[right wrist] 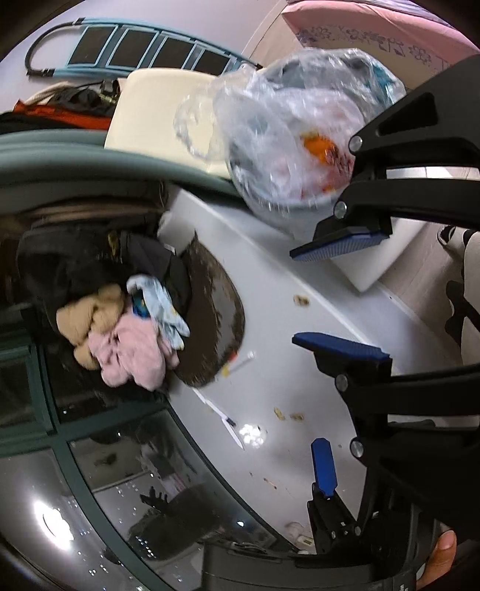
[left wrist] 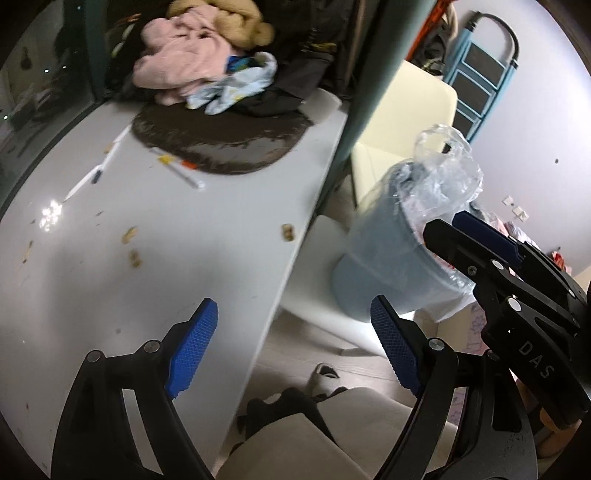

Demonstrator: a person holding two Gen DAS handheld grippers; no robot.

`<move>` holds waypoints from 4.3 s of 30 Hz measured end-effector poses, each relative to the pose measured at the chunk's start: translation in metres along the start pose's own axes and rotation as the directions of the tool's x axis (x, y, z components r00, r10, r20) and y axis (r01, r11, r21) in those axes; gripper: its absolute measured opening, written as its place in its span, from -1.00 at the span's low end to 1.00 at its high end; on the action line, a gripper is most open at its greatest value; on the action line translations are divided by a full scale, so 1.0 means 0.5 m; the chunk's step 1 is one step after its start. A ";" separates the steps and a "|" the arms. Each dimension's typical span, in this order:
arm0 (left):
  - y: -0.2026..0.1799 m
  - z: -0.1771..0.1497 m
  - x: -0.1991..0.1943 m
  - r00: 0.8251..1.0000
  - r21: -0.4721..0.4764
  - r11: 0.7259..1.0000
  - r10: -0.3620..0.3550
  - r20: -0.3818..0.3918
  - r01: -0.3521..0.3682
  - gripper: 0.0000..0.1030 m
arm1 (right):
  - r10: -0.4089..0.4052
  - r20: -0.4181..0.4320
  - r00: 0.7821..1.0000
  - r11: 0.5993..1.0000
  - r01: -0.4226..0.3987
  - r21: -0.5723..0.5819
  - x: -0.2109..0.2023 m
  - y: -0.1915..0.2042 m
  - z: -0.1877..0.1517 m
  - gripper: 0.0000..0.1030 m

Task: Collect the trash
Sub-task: 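Move both open grippers back over the table, then close the right gripper on the grey cloth while the left gripper grasps the white pill bottle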

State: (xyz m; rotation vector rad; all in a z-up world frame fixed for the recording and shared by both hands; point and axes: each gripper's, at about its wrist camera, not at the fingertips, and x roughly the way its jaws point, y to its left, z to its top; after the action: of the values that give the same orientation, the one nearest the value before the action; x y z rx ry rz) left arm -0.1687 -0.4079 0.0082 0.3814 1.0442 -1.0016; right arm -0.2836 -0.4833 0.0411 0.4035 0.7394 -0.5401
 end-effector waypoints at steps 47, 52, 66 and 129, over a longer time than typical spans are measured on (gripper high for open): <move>0.526 -0.167 -0.180 0.847 -0.740 0.528 0.522 -0.104 -0.416 0.74 | 0.515 -0.325 0.793 0.617 -0.606 -0.502 0.254 0.587 0.099 0.04; 0.544 -0.179 -0.187 0.810 -0.776 0.441 0.567 -0.150 -0.452 0.74 | 0.554 -0.381 0.740 0.552 -0.669 -0.498 0.292 0.622 0.101 0.04; 0.641 -0.202 -0.259 0.745 -0.800 0.335 0.637 -0.197 -0.498 0.75 | 0.596 -0.415 0.687 0.509 -0.723 -0.467 0.319 0.725 0.104 0.04; 1.432 -0.390 -0.122 0.849 -0.636 0.622 0.520 -0.099 -0.456 0.75 | 0.464 -0.516 0.720 0.442 -0.693 -0.570 0.679 1.338 -0.097 0.05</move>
State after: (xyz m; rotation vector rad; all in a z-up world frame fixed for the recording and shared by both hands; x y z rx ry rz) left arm 0.3139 0.1326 -0.1629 0.0301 1.0482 -0.1212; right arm 0.2955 -0.0362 -0.1326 -0.0611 0.9669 0.5382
